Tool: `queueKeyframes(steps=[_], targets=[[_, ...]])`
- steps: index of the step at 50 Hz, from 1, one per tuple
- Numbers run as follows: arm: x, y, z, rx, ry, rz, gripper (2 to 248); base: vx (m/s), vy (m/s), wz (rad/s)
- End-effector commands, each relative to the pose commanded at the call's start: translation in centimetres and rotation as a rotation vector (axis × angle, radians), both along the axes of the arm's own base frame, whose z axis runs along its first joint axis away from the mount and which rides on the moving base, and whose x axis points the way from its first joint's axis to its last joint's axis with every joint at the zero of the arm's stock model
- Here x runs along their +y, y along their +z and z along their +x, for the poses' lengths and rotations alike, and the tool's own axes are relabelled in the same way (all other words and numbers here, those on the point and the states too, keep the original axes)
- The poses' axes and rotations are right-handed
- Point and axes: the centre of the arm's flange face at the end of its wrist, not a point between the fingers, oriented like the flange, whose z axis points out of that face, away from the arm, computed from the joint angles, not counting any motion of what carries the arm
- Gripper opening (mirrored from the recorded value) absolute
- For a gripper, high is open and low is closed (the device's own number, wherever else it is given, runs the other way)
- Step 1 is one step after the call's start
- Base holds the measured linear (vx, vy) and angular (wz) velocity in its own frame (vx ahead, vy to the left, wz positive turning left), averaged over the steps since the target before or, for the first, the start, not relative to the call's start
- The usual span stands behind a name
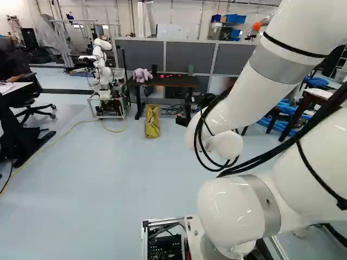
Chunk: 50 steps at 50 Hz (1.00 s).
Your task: Pick up the bag on the ground and place it on the table
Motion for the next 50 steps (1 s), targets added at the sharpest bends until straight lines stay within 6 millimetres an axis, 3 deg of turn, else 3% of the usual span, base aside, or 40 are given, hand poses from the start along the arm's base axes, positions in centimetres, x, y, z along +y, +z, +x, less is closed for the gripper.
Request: queueKeyframes(steps=[37,50], targets=[[0.0,0.0,0.0,0.0,0.0,0.0,247,0.189,0.006,-0.003],[0.0,0.0,0.0,0.0,0.0,0.0,247,0.185,0.038,0.164]])
